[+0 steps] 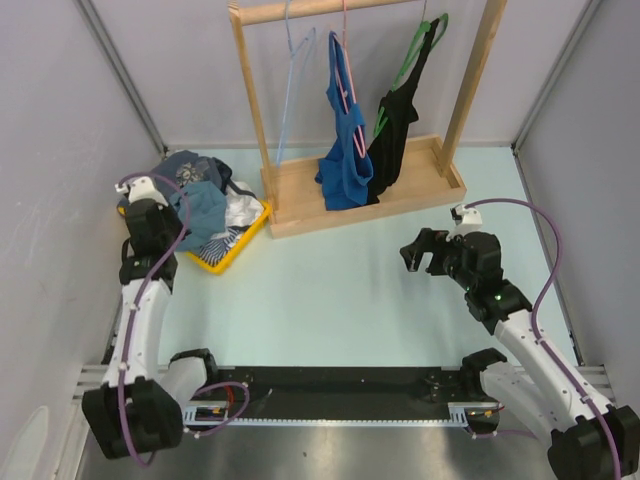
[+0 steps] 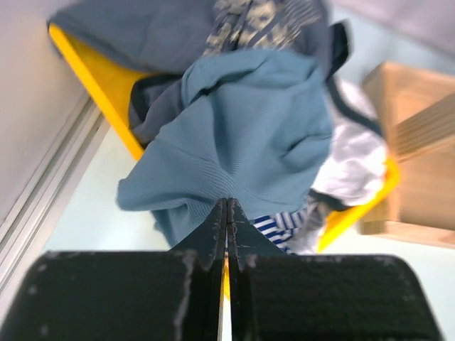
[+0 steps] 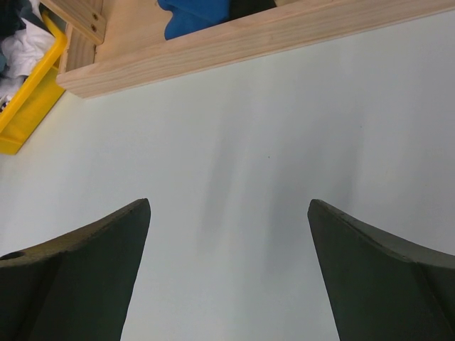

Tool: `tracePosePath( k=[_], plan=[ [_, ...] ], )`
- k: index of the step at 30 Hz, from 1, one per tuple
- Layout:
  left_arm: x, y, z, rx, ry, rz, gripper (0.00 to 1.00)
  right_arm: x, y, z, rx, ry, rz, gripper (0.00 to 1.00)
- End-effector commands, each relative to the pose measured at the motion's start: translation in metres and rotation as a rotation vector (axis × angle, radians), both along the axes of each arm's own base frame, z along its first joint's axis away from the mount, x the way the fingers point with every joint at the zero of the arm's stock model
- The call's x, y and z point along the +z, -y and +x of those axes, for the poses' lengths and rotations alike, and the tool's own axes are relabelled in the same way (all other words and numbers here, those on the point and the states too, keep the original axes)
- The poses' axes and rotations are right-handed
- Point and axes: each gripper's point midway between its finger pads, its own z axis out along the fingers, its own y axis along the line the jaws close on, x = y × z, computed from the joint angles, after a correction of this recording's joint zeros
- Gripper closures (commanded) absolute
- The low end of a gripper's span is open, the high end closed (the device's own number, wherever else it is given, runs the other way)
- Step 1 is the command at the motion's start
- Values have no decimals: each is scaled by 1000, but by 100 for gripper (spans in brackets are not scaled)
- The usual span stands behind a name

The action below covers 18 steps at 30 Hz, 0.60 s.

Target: Place the tank top on the hanger

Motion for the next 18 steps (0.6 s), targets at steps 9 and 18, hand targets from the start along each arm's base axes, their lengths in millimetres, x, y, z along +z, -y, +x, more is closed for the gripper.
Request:
tracePosePath(
  k=[9, 18],
  plan=[
    [166, 49, -36, -223, 499, 8, 100, 8, -1, 4, 0, 21, 12, 0],
    [297, 102, -88, -503, 766, 106, 100, 8, 1, 5, -8, 18, 4, 0]
  ],
)
